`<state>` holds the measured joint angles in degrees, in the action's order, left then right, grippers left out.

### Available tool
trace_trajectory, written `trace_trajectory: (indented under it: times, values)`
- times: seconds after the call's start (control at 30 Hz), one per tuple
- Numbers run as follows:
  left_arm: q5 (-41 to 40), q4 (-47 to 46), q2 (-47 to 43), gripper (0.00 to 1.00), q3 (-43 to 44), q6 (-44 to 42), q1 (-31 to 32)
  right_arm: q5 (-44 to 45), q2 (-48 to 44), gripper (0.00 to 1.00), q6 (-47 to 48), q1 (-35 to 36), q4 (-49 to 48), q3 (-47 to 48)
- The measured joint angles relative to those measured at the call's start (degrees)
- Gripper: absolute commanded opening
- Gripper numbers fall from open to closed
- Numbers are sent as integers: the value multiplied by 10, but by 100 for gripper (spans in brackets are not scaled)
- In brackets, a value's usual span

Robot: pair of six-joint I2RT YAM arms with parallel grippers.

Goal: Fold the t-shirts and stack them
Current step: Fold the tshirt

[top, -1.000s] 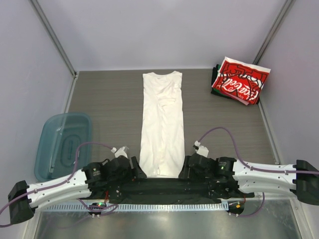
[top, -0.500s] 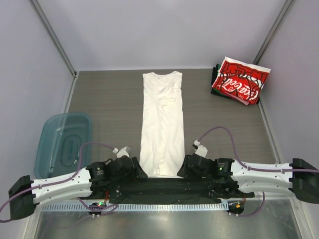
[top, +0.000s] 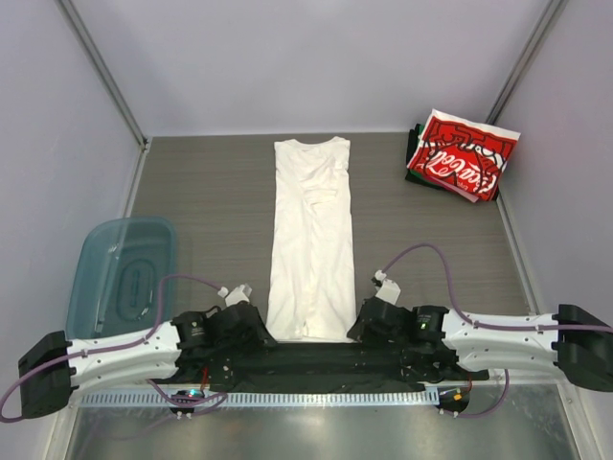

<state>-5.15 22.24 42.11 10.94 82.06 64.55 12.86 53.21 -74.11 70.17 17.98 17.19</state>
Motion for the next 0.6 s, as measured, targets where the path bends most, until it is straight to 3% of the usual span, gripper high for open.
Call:
trace_trajectory:
  times: [0.03, 0.17, 0.2, 0.43, 0.6]
  values:
    - [0, 1, -3, 23, 0, 0, 0, 0, -3, 18, 0, 0, 0, -2]
    - [-2, 8, -20, 55, 3, -3, 2, 1, -10, 17, -1, 0, 0, -6]
    - [-4, 17, -26, 57, 8, -5, 2, 1, -11, 18, -2, 0, 1, -7]
    - [-81, 139, -71, 59, 98, -29, -2, 1, -13, 18, -2, 0, 0, -7]
    - [-110, 156, -90, 54, 91, -34, -3, 1, -12, 17, -2, 0, 0, -7]
